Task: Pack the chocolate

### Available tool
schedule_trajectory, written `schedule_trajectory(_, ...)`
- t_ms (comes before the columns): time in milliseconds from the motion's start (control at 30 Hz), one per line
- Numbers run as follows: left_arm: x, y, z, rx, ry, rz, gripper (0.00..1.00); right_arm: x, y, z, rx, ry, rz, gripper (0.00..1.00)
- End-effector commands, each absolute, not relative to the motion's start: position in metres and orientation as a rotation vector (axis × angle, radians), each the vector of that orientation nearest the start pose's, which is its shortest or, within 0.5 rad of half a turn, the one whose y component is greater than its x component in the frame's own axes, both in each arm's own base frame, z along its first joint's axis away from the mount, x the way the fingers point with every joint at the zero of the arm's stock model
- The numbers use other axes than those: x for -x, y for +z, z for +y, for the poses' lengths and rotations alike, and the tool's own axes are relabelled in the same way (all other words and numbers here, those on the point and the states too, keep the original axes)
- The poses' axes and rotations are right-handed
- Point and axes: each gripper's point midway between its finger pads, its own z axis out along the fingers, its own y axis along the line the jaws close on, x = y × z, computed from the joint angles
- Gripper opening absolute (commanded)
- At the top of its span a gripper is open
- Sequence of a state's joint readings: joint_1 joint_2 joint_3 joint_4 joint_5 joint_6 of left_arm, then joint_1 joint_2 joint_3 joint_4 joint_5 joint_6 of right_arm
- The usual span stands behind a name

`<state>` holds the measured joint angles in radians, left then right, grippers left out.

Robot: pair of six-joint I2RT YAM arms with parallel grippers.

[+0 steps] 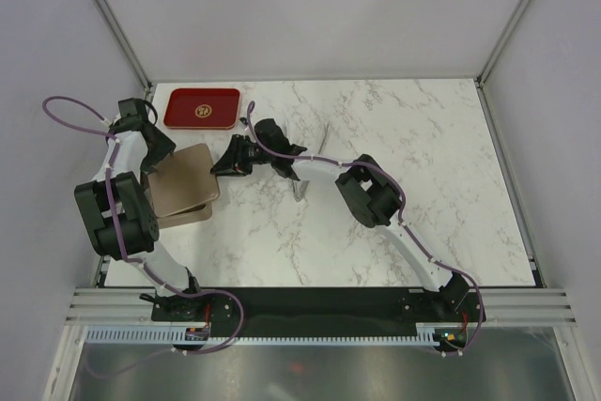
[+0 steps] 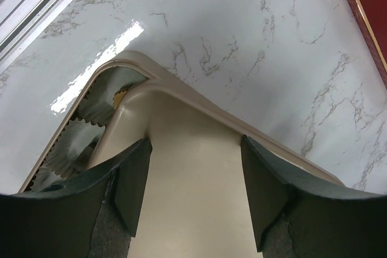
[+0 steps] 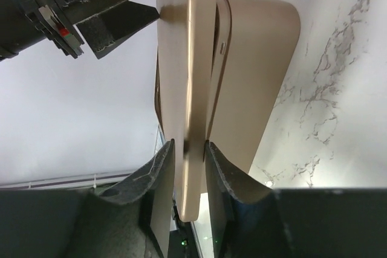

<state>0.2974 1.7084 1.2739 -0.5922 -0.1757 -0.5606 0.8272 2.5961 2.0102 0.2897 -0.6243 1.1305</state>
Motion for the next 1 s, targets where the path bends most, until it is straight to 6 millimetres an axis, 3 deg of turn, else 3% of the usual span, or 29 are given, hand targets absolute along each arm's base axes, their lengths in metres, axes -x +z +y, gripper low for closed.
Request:
schedule_trajectory(0,-0.385,0.085,0.131,1.11,0.149,2.344,0.69,-0.357,0.142,0.579,0.237,1.782,2.177,0.33)
schedule_trajectory(333,-0.386,0.084,0.13,1.105,0.14,2.351,0.7,-0.355,0.132,0.584,0.25,1.742,2.203,0.32)
schedule_trajectory(567,-0.391,0.097,0.131,1.074,0.136,2.328,0.7,-0.342,0.123,0.59,0.253,1.757,2.228,0.15)
schedule_trajectory(967,-0.398,0.116,0.133,1.032,0.123,2.304,0.72,-0.327,0.107,0.603,0.229,1.809,2.264,0.13)
